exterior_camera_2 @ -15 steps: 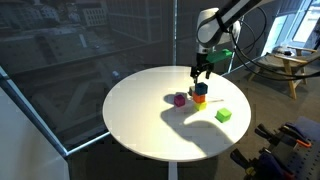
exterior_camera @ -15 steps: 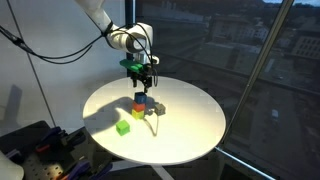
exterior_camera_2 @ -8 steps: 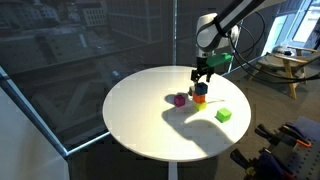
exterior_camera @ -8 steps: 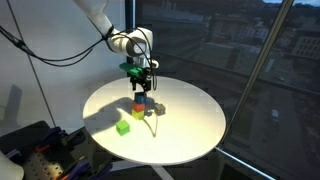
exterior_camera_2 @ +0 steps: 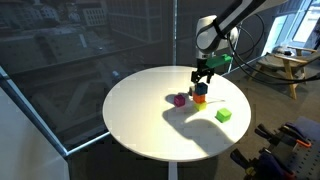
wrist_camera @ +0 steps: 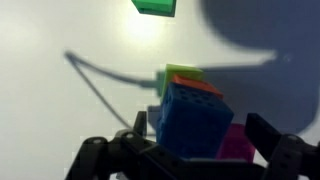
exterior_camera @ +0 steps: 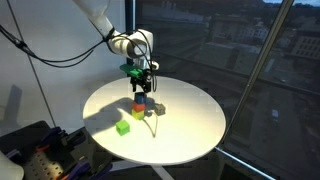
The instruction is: Place the blue block on the table
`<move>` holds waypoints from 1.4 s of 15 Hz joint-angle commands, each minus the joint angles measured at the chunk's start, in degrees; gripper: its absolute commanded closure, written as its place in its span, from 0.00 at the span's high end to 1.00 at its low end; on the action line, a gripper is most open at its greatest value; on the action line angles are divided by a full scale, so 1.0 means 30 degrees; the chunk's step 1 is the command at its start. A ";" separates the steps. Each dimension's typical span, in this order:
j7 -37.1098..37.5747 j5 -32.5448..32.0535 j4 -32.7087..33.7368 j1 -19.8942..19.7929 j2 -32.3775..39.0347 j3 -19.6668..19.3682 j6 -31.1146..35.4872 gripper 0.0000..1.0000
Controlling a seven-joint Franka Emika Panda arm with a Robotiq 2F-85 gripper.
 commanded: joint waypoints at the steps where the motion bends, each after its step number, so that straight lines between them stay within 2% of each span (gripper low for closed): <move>1: 0.1288 -0.0155 0.0758 0.0088 0.0459 -0.0223 -0.0081 1.00; 7: 0.3549 -0.0127 0.0925 0.0327 0.0576 -0.0503 0.0084 1.00; 16: 0.4531 -0.0107 0.1222 0.0372 0.1235 -0.0698 -0.0020 1.00; 18: 0.4471 -0.0094 0.1272 0.0355 0.1346 -0.0725 -0.0063 0.73; 21: 0.4411 -0.0079 0.1277 0.0349 0.1390 -0.0737 -0.0129 0.48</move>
